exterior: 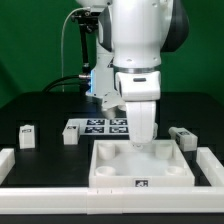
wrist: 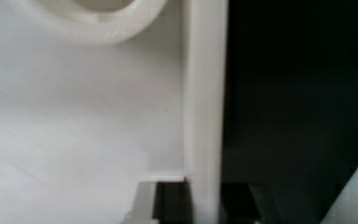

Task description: Assemble one leg

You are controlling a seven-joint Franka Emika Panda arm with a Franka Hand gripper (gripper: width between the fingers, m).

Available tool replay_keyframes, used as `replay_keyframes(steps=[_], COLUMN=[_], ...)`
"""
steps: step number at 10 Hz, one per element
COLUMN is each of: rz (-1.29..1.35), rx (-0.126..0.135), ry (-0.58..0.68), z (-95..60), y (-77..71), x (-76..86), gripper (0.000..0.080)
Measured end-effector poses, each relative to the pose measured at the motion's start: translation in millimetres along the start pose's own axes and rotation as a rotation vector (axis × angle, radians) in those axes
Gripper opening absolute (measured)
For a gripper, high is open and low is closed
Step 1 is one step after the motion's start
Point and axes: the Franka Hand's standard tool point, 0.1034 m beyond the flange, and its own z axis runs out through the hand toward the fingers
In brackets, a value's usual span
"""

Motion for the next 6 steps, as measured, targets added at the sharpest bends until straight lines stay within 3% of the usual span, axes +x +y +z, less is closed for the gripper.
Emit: replay_keyframes(steps=[3, 6], rz=[-0.070, -0.014], rx=[-0.012, -0.006], ry=[-0.006, -0.008], z=[-0.6, -0.9], y=[20.8, 23.8], x=[20.9, 24.9], gripper=[0.0064, 0.0064])
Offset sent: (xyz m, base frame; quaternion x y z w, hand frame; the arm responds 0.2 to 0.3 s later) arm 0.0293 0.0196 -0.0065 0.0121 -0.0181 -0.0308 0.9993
